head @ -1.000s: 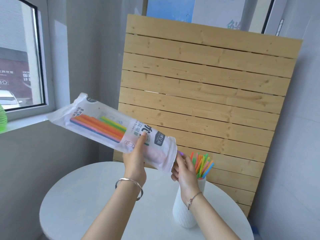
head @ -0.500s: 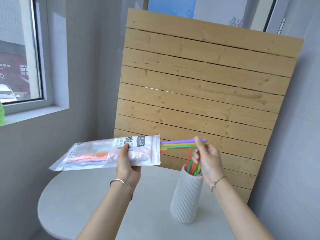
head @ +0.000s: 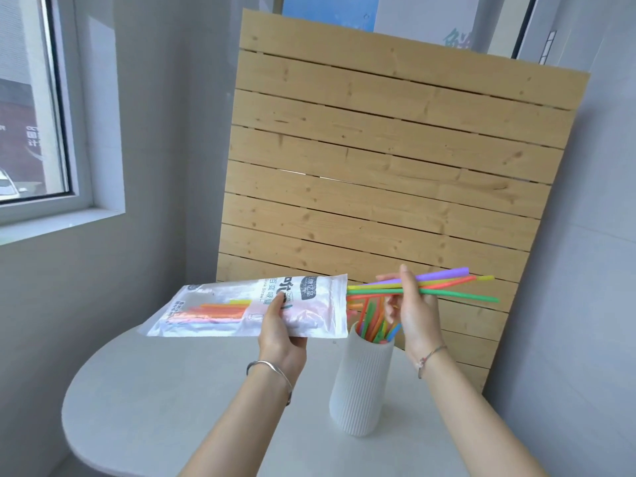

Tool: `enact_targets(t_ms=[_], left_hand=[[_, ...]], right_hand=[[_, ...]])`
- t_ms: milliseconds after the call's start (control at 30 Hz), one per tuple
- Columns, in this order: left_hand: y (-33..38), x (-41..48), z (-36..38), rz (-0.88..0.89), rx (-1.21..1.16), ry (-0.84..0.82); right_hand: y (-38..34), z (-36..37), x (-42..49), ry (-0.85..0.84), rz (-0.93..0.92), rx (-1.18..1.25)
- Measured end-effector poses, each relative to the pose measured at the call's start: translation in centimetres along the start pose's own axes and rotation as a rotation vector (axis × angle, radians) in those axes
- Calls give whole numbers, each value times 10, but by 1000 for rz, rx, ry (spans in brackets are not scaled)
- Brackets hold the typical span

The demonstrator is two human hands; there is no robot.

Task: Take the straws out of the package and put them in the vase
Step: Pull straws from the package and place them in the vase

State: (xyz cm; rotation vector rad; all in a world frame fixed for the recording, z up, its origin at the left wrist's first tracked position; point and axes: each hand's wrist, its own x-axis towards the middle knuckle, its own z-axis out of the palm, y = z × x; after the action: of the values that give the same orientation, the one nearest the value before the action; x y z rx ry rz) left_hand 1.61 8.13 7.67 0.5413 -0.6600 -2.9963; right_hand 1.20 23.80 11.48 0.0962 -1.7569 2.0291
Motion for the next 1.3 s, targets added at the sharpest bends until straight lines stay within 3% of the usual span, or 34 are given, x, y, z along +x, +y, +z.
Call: enact_targets(t_ms=[100, 267, 400, 667, 900, 1133, 1300], left_hand=[[2, 3, -3, 12, 2, 31], [-21, -9, 7, -79, 45, -31], [-30, -13, 12, -70, 41, -59], [-8, 2, -6, -24, 24, 84], [-6, 4, -7, -22, 29, 80], [-1, 5, -13, -19, 25, 80], [5, 7, -18, -2, 29, 93]], right_hand=[[-7, -15, 8, 50, -31, 24], [2, -6, 4, -46, -13, -113], [1, -11, 7, -8, -20, -101], [-42, -56, 40, 97, -181, -190], [-48, -60, 61, -101, -274, -576], [-2, -35, 53, -322, -125, -872], [4, -25, 58, -268, -158, -903]])
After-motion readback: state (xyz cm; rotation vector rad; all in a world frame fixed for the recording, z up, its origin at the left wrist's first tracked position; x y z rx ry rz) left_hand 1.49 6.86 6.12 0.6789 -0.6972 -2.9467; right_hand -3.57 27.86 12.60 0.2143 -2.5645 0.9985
